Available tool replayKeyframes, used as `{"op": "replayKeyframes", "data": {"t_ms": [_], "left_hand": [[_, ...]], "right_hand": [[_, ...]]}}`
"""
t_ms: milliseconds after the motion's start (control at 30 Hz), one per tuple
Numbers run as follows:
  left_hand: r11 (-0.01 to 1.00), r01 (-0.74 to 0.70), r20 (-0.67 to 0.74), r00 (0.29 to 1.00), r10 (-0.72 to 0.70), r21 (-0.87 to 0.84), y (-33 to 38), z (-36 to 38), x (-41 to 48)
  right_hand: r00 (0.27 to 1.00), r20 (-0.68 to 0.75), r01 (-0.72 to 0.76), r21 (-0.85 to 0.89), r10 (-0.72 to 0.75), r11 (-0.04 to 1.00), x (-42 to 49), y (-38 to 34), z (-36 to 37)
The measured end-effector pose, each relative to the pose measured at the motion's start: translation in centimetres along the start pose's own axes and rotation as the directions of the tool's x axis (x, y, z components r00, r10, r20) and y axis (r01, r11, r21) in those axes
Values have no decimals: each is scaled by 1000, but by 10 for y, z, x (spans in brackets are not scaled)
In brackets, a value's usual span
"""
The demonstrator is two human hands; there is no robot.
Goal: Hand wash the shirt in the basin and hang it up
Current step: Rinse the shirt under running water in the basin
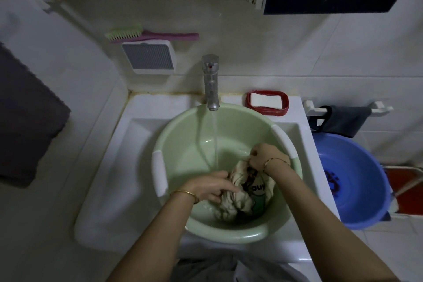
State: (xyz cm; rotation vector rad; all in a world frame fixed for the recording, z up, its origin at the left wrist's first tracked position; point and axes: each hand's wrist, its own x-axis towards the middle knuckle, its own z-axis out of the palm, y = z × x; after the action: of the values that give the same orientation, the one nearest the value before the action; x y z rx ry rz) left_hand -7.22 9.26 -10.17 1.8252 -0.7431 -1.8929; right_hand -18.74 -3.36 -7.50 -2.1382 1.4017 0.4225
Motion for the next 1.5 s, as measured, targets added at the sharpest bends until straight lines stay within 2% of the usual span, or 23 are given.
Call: {"op": "replayKeyframes", "data": {"t_ms": [67, 133, 200, 267, 333, 400, 433, 467, 533, 567, 633, 700, 767, 900, 1067, 1133, 1300, 1400, 1500], "left_hand": [[995, -96, -33, 995, 97, 22, 0, 2, 0], [983, -155, -153, 974, 168, 94, -3, 3, 6], [966, -189, -267, 935, 232, 179, -6, 3, 11], [935, -201, -329, 897, 296, 292, -10, 3, 15], [923, -187, -344, 888, 305, 336, -10, 4, 13], [903, -162, -342, 887, 309, 397, -6, 6, 9], [867, -138, -370, 864, 342, 480, -4, 7, 6], [812, -82, -420, 824, 381, 577, -1, 7, 2], [681, 64, -538, 669, 514, 730, 3, 6, -10], [635, 130, -577, 581, 574, 761, 5, 5, -16], [572, 229, -601, 488, 633, 788, 6, -4, -23], [578, 306, -654, 341, 675, 757, -3, 8, -29], [579, 283, -644, 296, 706, 765, -8, 4, -28], [636, 229, -674, 317, 668, 737, -11, -10, -22], [606, 191, -635, 249, 731, 772, -35, -31, -18], [583, 255, -633, 208, 746, 771, -34, -26, -21], [561, 464, -690, 168, 704, 685, -33, -23, -23], [579, 487, -731, 207, 651, 654, -37, -27, -19], [620, 451, -759, 258, 597, 641, -38, -28, -14]], "right_hand": [[999, -37, -40, -63, 38, 997, -3, 6, -4], [997, -68, -50, -195, 37, 980, -8, 9, -2], [993, -108, 16, -334, -56, 943, -12, 7, 4], [965, -125, 171, -365, -230, 915, -13, 3, 10], [918, -49, 357, -332, -394, 873, -16, -3, 16], [891, 108, 452, -316, -441, 834, -19, -7, 25], [887, 172, 462, -340, -429, 819, -20, -7, 31], [888, 207, 461, -383, -412, 801, -18, -7, 37], [900, 230, 436, -451, -371, 779, -14, -5, 47], [905, 223, 425, -469, -362, 774, -11, -4, 50], [914, 186, 403, -505, -360, 763, -8, 1, 52], [881, 194, 459, -577, -432, 676, -9, 12, 53], [898, 141, 409, -614, -416, 675, -8, 12, 52], [929, 49, 307, -660, -368, 686, -7, 11, 46], [932, -81, 225, -636, -354, 738, -4, 9, 36], [930, -93, 223, -629, -357, 745, -3, 10, 32], [912, 46, 338, -648, -409, 682, -9, 19, 33], [894, 33, 388, -556, -447, 735, -13, 27, 34], [892, -6, 385, -511, -451, 769, -19, 28, 34]]}}
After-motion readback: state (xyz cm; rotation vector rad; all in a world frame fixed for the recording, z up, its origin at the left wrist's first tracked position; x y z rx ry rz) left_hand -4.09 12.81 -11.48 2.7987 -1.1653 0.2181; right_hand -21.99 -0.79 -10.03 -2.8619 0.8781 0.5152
